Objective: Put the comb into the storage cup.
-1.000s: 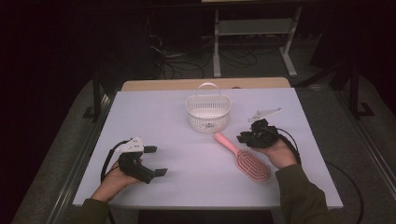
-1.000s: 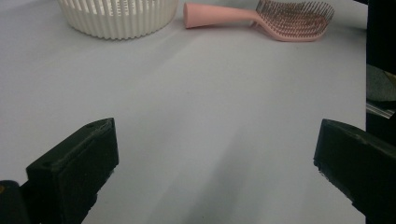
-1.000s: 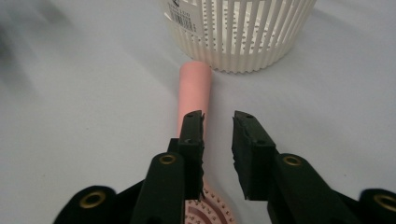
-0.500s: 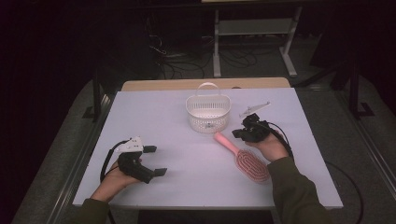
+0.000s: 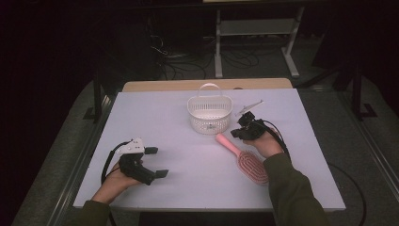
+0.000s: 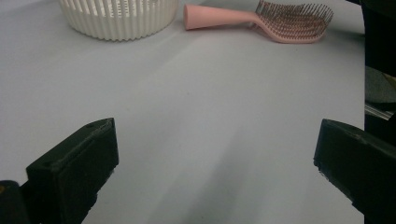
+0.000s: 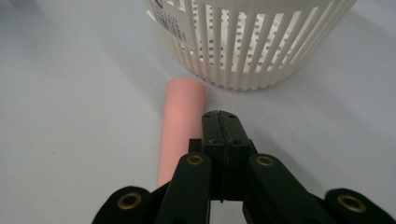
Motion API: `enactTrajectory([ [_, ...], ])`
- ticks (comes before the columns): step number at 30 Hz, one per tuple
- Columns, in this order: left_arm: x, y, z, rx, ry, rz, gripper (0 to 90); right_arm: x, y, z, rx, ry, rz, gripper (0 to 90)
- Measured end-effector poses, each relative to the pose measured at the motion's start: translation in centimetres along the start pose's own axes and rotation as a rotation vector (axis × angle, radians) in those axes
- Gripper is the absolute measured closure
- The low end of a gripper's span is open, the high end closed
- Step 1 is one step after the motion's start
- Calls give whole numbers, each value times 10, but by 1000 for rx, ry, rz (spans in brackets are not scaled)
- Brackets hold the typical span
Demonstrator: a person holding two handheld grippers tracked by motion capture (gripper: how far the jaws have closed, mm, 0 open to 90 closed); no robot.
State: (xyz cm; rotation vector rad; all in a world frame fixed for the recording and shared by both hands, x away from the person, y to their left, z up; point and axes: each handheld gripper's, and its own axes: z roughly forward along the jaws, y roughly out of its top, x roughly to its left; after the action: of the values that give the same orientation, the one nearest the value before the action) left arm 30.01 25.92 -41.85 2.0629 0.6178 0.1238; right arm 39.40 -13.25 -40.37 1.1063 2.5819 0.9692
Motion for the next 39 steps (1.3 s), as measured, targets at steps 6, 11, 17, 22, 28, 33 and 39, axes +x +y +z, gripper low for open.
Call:
enactTrajectory([
  [6,0,0,0,0,0,0,0,1,5,12,38,-5,-18,893],
  [11,0,0,0,0,-1,-1,0,1,9,20,64,-7,-30,893],
  [17,0,0,0,0,-1,-1,0,1,8,28,91,-4,-29,893],
  [22,0,0,0,1,-3,-1,0,1,8,32,104,0,-29,893],
  [28,0,0,1,1,-5,0,0,2,8,35,120,0,-34,893],
  [33,0,0,1,1,-5,0,0,3,8,35,125,1,-33,893],
  [39,-1,0,1,1,-5,0,0,7,8,36,130,8,-46,893],
])
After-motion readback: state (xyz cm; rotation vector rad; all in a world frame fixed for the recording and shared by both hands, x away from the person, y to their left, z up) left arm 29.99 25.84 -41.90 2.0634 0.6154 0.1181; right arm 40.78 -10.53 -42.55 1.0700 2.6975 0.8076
